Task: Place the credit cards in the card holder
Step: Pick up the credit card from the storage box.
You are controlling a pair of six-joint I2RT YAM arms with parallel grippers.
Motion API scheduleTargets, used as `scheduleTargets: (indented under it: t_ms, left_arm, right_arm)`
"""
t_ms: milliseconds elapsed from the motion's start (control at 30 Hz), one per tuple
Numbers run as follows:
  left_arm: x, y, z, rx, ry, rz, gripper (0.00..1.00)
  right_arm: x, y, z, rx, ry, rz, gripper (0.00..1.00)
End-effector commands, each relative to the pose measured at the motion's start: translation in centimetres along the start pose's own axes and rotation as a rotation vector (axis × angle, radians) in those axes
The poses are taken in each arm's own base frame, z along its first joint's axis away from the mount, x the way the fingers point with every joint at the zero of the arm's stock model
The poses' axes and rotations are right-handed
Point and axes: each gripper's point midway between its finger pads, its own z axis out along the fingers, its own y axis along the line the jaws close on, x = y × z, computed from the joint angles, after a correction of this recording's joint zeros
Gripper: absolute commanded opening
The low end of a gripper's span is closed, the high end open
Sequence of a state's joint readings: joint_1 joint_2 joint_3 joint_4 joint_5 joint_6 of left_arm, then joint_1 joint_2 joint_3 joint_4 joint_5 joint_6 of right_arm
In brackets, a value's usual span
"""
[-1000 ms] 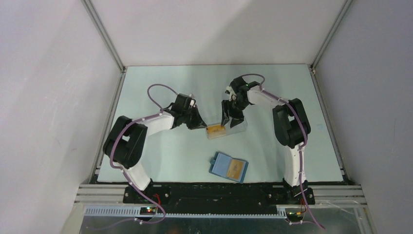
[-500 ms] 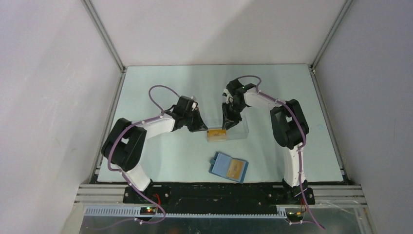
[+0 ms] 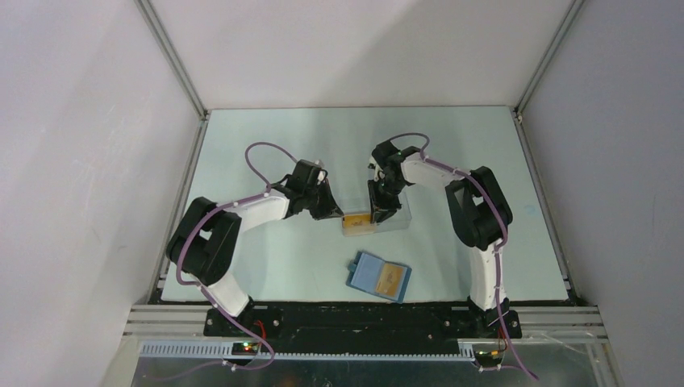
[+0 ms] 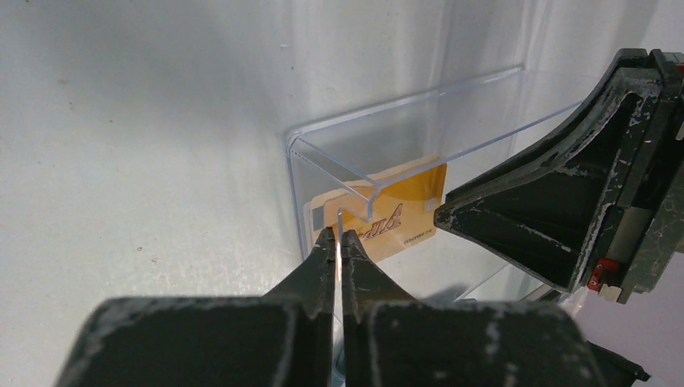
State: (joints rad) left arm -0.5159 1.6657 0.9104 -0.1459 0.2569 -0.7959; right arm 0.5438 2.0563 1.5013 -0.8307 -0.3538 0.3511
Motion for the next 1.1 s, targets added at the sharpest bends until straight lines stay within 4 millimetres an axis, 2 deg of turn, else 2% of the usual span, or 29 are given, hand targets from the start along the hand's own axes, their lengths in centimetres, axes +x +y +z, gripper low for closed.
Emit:
scheduleTargets:
  t_ms: [0, 233, 600, 867, 1067]
  left_arm:
    - [1.1, -0.2, -0.3, -0.013, 0.030, 0.012, 0.00]
    - [1.2, -0.2, -0.1, -0.013, 0.039, 0.015, 0.00]
    - [1.8, 0.2, 0.4, -0.020, 0.063, 0.011, 0.00]
    - [1.7, 0.2, 0.3, -0.021, 0.058, 0.012, 0.00]
    - [1.8, 0.2, 0.3, -0.021, 0.060, 0.011, 0.00]
  right_arm:
    - [-0.5, 0.1, -0.2, -0.002, -0.039, 0.010, 0.26]
    - [-0.4, 1.0, 0.3, -0.103, -0.031, 0.052, 0.24]
    - [-1.0, 2.6, -1.0, -0.201, -0.058, 0.068, 0.14]
    - [-1.1, -0.5, -0.6, -0.014, -0.113, 0.075, 0.24]
    - [-0.9, -0.4, 0.2, -0.001, -0.108, 0.063, 0.26]
